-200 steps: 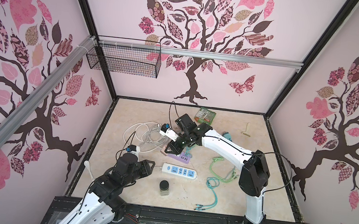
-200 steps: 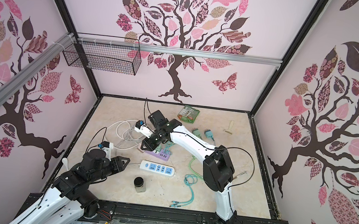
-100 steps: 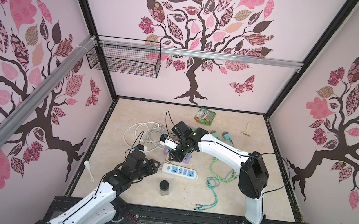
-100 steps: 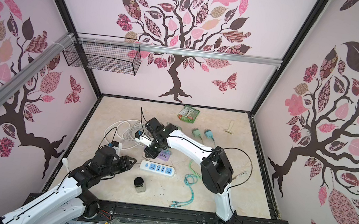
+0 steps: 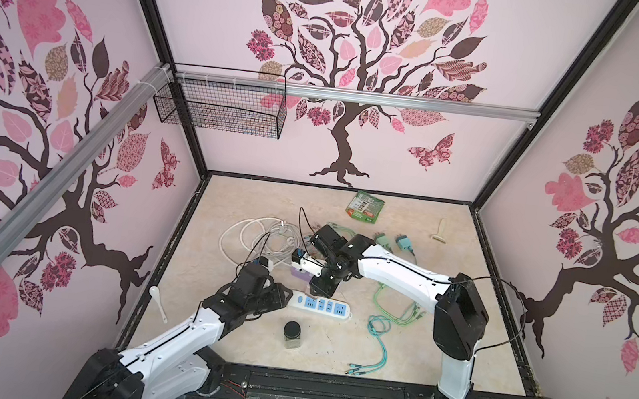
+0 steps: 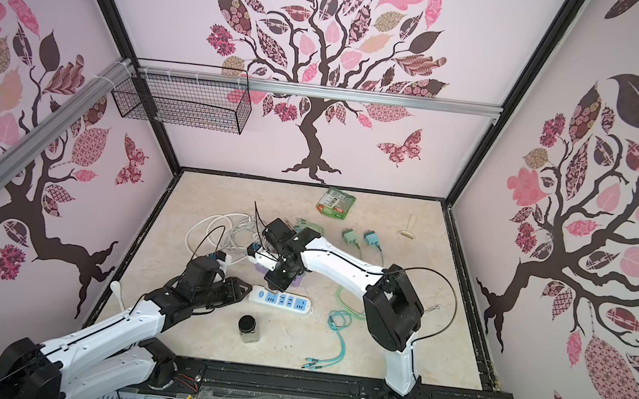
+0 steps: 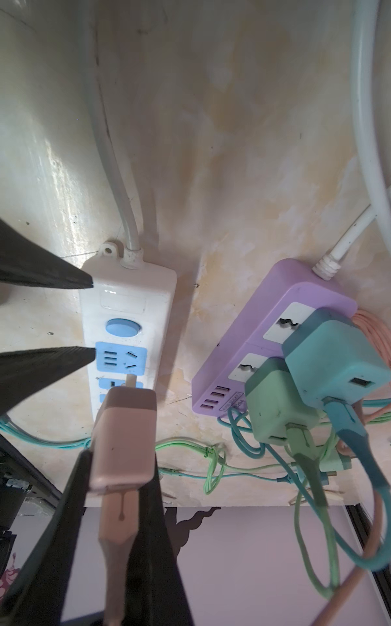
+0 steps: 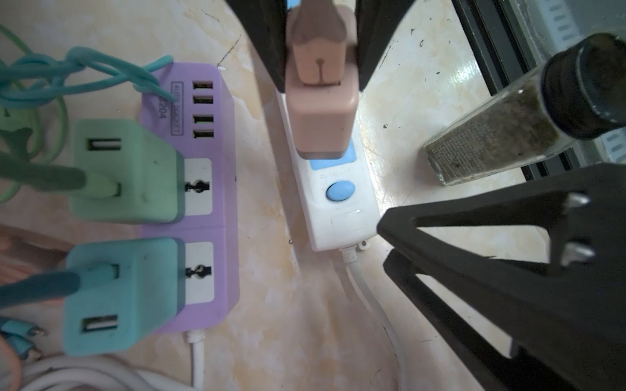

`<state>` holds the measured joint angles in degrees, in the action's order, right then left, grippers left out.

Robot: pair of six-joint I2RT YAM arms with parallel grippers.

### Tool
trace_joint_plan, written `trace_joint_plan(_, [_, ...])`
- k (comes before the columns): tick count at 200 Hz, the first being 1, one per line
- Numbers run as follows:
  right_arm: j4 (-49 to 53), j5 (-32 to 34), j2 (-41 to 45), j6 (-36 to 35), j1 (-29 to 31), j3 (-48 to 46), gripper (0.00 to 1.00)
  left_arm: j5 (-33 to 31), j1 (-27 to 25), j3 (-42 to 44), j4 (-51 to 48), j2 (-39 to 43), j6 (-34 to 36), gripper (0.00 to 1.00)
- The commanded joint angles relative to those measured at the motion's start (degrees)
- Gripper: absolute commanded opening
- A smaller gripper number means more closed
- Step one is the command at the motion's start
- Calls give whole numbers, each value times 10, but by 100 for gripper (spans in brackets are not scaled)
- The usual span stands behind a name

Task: Insert the plug
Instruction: 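Align the pink charger's prongs over a blue socket of the white strip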

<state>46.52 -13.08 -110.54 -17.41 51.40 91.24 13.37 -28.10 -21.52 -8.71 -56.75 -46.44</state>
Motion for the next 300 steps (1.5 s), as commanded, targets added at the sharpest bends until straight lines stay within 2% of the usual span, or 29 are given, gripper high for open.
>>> trace_joint_plan(1, [2,-7,33,-4,9,-9,17,20,3,15,43,-23,12,31])
trace_joint_plan(51, [0,-6,25,-3,19,-19,17,52,4,8,66,-79,26,28])
trace_joint_plan(134, [-13,-1,19,-5,29,-32,17,50,3,11,73,-111,38,27])
trace_joint_plan(235, [-6,35,18,-17,29,-33,17,44,4,17,56,-117,45,25])
trace_joint_plan(300, [-12,27,18,-23,34,-39,17,31,5,16,36,-103,54,26])
